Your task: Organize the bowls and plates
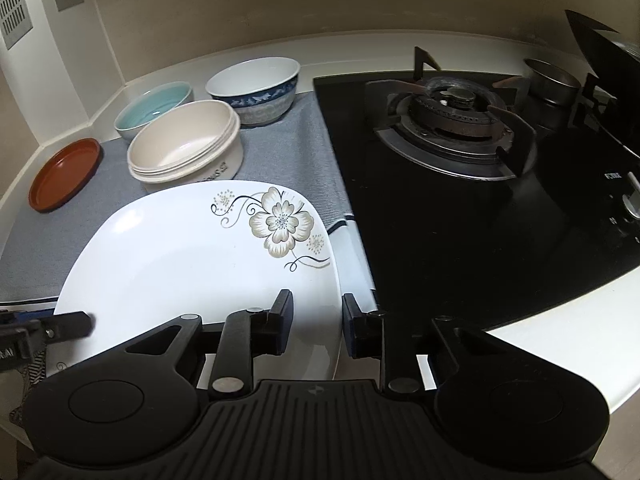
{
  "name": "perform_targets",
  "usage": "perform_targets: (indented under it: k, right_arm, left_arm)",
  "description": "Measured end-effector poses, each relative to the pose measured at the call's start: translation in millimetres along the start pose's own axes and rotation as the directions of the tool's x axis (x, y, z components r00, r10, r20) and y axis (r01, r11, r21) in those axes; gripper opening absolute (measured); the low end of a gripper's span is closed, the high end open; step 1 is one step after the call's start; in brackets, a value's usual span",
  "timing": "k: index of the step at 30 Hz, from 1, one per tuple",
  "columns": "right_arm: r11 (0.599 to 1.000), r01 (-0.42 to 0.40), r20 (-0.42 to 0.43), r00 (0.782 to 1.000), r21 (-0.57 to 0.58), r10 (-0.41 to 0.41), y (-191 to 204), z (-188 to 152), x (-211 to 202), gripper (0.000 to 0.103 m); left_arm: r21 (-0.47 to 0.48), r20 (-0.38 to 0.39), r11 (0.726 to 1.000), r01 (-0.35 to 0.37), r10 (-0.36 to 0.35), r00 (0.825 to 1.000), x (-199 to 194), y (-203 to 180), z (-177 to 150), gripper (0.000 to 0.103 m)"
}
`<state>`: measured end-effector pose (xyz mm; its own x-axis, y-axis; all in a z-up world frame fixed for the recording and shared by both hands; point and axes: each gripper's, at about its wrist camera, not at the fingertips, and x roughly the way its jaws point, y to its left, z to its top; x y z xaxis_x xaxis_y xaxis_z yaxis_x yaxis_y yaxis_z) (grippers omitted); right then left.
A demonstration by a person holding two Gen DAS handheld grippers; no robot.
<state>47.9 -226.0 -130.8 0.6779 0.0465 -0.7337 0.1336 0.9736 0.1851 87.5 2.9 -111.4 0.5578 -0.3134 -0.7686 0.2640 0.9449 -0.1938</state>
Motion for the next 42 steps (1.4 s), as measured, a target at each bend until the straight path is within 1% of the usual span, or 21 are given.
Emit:
perform_targets:
  k: [6, 9, 13, 15, 17, 20, 24, 26, 28, 31, 35, 36, 39, 40, 41, 42]
  right_arm:
    - [0.999, -0.041, -0.006, 0.999, -0.020, 0.041, 20, 4, 5, 0.027]
    - [0.997, -0.061, -0.007, 0.998, -0.040, 0.061, 30, 4, 7, 0.027]
    - [0.996, -0.072, -0.008, 0.997, -0.057, 0.072, 39, 4, 9, 0.028]
    - [0.995, -0.074, -0.011, 0.997, -0.068, 0.074, 41, 4, 9, 0.033]
    - [0.995, -0.077, -0.013, 0.997, -0.066, 0.077, 41, 4, 9, 0.034]
    - [0.997, -0.063, -0.001, 0.998, -0.033, 0.063, 35, 2, 3, 0.040]
    - [0.998, -0.061, 0.026, 0.998, 0.004, 0.061, 27, 1, -10, 0.041]
    - [0.998, -0.065, 0.036, 0.997, 0.012, 0.065, 24, 0, -16, 0.041]
    - [0.997, -0.075, 0.042, 0.996, 0.006, 0.074, 25, -1, -22, 0.041]
    - [0.996, -0.089, 0.052, 0.995, -0.009, 0.089, 28, -1, -30, 0.042]
    - [0.994, -0.110, 0.057, 0.992, -0.013, 0.111, 31, 0, -37, 0.045]
    - [0.993, -0.114, 0.060, 0.992, -0.014, 0.115, 31, 0, -38, 0.046]
    - [0.992, -0.127, 0.062, 0.990, -0.017, 0.128, 33, 1, -40, 0.046]
    - [0.991, -0.134, 0.061, 0.989, -0.014, 0.135, 33, 1, -41, 0.046]
    - [0.990, -0.139, 0.061, 0.988, -0.012, 0.140, 33, 2, -41, 0.046]
    - [0.989, -0.144, 0.062, 0.988, -0.010, 0.145, 33, 2, -42, 0.046]
  left_arm:
    - [-0.033, 0.005, 0.999, -0.041, 0.041, 0.999, -11, 20, -4, 0.020]
    - [-0.034, 0.015, 0.997, -0.063, 0.063, 0.998, -15, 27, -6, 0.021]
    - [-0.042, 0.018, 0.997, -0.068, 0.069, 0.997, -17, 32, -5, 0.022]
    - [-0.041, 0.016, 0.997, -0.070, 0.071, 0.997, -19, 32, -4, 0.021]
    - [-0.048, 0.031, 0.996, -0.073, 0.075, 0.997, -23, 33, -1, 0.022]
    - [-0.070, 0.068, 0.994, -0.079, 0.084, 0.994, -35, 40, 6, 0.023]
    - [-0.137, 0.111, 0.983, -0.126, 0.141, 0.984, -44, 61, 22, 0.031]
    - [-0.184, 0.115, 0.968, -0.168, 0.191, 0.975, -39, 77, 34, 0.037]
    - [-0.243, 0.122, 0.949, -0.202, 0.236, 0.964, -34, 96, 48, 0.040]
    - [-0.344, 0.115, 0.905, -0.252, 0.307, 0.945, -19, 128, 72, 0.041]
    - [-0.448, 0.114, 0.848, -0.285, 0.370, 0.922, 4, 161, 95, 0.041]
    - [-0.470, 0.106, 0.835, -0.285, 0.374, 0.921, 10, 169, 99, 0.041]
    - [-0.553, 0.060, 0.783, -0.285, 0.378, 0.924, 27, 188, 103, 0.040]
    - [-0.571, 0.055, 0.773, -0.278, 0.374, 0.926, 31, 192, 104, 0.040]
    - [-0.577, 0.058, 0.769, -0.275, 0.374, 0.926, 34, 194, 105, 0.040]
    - [-0.573, 0.061, 0.773, -0.274, 0.373, 0.926, 37, 194, 106, 0.040]
